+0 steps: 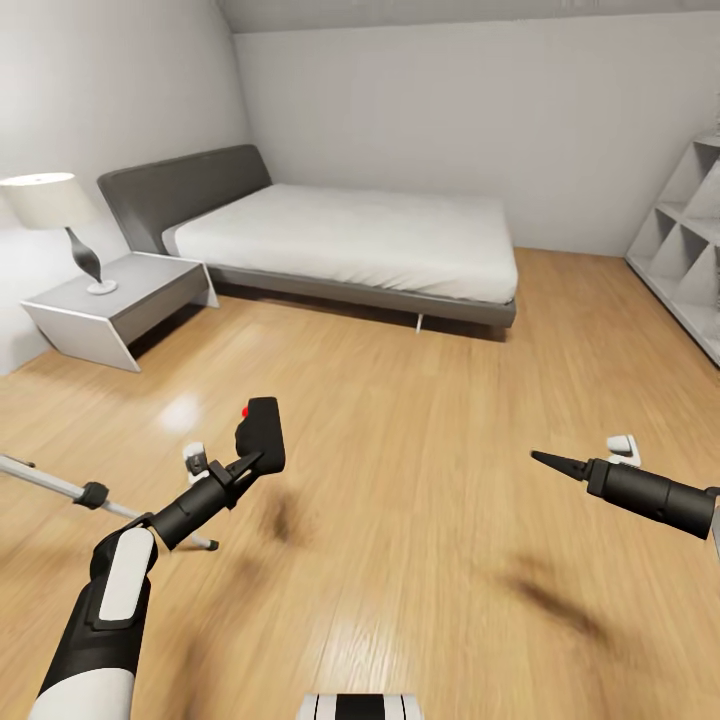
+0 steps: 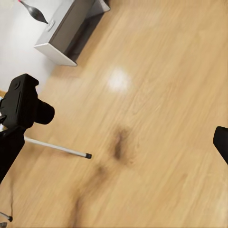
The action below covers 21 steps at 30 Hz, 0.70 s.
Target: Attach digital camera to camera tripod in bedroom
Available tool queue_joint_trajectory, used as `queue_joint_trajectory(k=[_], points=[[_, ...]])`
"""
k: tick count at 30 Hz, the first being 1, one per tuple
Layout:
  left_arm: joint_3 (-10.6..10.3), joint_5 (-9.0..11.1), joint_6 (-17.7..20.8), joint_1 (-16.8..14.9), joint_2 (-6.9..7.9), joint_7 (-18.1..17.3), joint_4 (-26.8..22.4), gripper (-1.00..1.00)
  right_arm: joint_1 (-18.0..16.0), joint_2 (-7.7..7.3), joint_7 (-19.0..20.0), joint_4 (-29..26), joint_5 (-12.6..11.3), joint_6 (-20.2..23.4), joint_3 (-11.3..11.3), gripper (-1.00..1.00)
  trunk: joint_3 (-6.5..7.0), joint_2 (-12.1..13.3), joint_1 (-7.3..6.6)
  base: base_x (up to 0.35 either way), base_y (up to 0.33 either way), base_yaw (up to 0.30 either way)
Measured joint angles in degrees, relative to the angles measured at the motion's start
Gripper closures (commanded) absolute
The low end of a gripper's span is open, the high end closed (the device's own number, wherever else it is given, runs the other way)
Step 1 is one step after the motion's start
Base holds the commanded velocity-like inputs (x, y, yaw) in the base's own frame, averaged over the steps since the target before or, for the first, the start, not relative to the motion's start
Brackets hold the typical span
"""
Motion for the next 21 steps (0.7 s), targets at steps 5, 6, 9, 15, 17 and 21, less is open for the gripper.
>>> queue_joint_trajectory(k=[5, 6, 9, 15, 17, 21], points=[[-0.03, 0.04, -0.02, 0.0, -0.01, 0.06, 0.11, 1.0, 0.0, 0.0, 0.01, 0.0, 0.1, 0.0, -0.03, -1.0, 1.11, 0.07, -0.13, 0.0, 0.0, 0.0], [-0.02, 0.05, -0.03, 0.0, -0.02, 0.07, 0.12, 1.0, 0.0, 0.0, 0.02, 0.0, 0.11, 0.0, -0.05, -1.0, 1.33, 0.08, -0.15, 0.0, 0.0, 0.0], [0.0, -0.02, -0.05, 0.0, -0.04, 0.1, 0.14, 1.0, 0.0, 0.0, 0.02, 0.0, 0.14, 0.0, -0.08, -1.0, 2.0, 0.12, -0.23, 0.0, 0.0, 0.0], [0.07, 0.03, -0.07, 0.0, -0.06, 0.04, 0.16, 1.0, 0.0, 0.05, 0.02, 0.0, 0.09, 0.0, -0.09, -1.0, 3.33, 0.2, -0.39, 0.0, 0.0, 0.0], [0.09, 0.04, -0.07, 0.0, -0.06, 0.04, 0.16, 1.0, 0.0, 0.1, 0.02, 0.0, 0.11, 0.0, -0.06, -1.0, 3.77, 0.23, -0.44, 0.0, 0.0, 0.0], [0.07, 0.02, -0.08, 0.0, -0.06, 0.03, 0.18, 1.0, 0.0, 0.14, 0.01, 0.0, 0.15, 0.0, -0.03, -1.0, 4.66, 0.28, -0.54, 0.0, 0.0, 0.0]])
